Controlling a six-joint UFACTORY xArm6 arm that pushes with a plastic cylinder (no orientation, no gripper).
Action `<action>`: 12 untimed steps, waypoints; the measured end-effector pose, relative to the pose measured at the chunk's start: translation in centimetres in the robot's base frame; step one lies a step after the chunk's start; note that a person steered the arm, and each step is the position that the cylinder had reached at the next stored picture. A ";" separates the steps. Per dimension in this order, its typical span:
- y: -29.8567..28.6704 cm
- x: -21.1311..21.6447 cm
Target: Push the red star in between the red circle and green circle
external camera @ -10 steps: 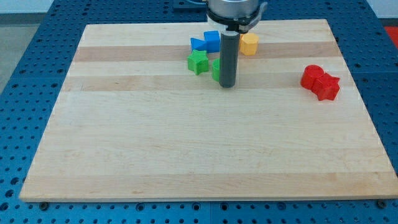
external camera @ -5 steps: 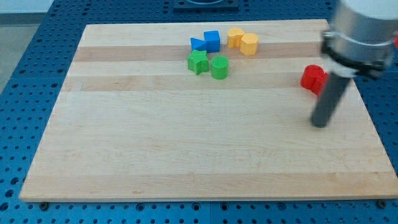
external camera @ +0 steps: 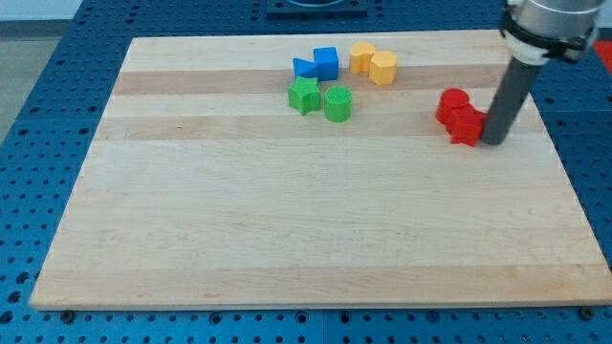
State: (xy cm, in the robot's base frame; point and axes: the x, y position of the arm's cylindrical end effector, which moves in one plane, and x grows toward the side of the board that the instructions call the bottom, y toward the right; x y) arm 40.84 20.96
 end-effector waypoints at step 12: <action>-12.5 -2.5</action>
State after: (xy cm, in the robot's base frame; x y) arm 38.31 8.50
